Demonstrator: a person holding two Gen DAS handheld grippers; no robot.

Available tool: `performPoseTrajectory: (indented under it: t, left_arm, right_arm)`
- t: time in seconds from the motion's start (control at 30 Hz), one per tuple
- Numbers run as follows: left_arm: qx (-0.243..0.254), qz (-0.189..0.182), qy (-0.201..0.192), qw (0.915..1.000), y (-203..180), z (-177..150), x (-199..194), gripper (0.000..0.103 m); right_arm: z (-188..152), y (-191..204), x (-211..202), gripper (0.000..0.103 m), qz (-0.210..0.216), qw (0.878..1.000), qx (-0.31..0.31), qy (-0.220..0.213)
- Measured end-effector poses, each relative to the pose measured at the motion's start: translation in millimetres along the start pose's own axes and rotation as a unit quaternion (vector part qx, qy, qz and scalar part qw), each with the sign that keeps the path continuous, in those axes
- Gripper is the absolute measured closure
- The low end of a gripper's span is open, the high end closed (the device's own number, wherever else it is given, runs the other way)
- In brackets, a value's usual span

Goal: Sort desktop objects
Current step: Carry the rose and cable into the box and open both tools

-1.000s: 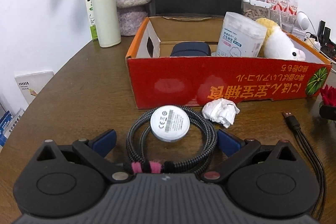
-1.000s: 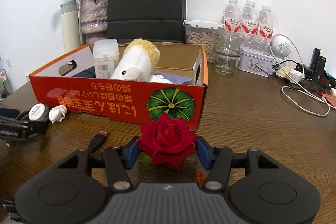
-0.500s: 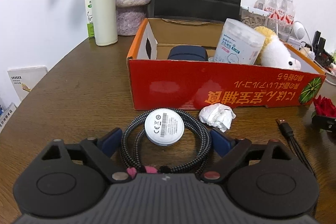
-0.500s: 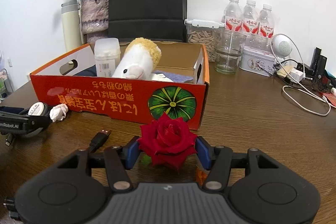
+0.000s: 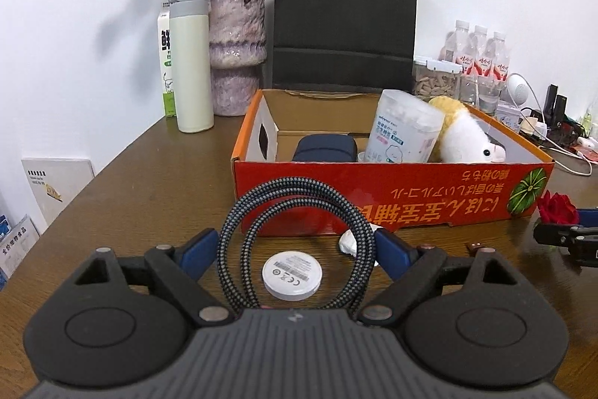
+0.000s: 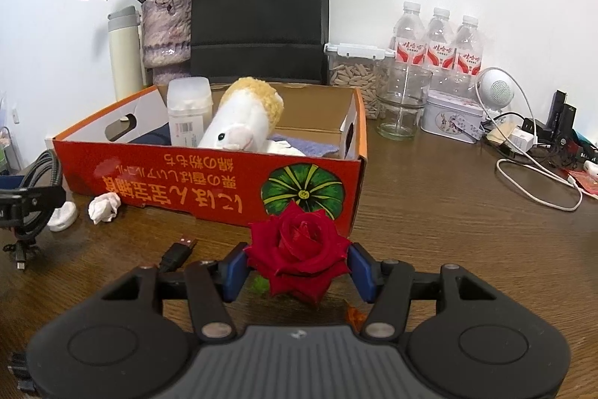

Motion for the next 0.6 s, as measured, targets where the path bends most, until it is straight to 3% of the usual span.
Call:
performPoseTrajectory:
  t: [0.37,0.6]
  left_arm:
    - [-0.01,-0.005,-0.037,0.9992,-3,13,-22,0.013]
    - [-0.032,-0.027,-0.072,0.9965,-4,44,-38,0.014]
  right_arm:
    - [5,8,-19,0.047,0.004,1.0,0.0,-0.029]
    - [29,14,-34,0.047,0.017,0.998,0.004,-0.061]
Point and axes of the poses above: each gripper's, at about its wrist camera, not at the fingertips, and x roughly the way its jaws point, y to its left, z to its top, the point moved 10 cm from there along x, roughly the way its jaws point, and after that the axes turned 6 degrees about x, right-handed, at the moved point
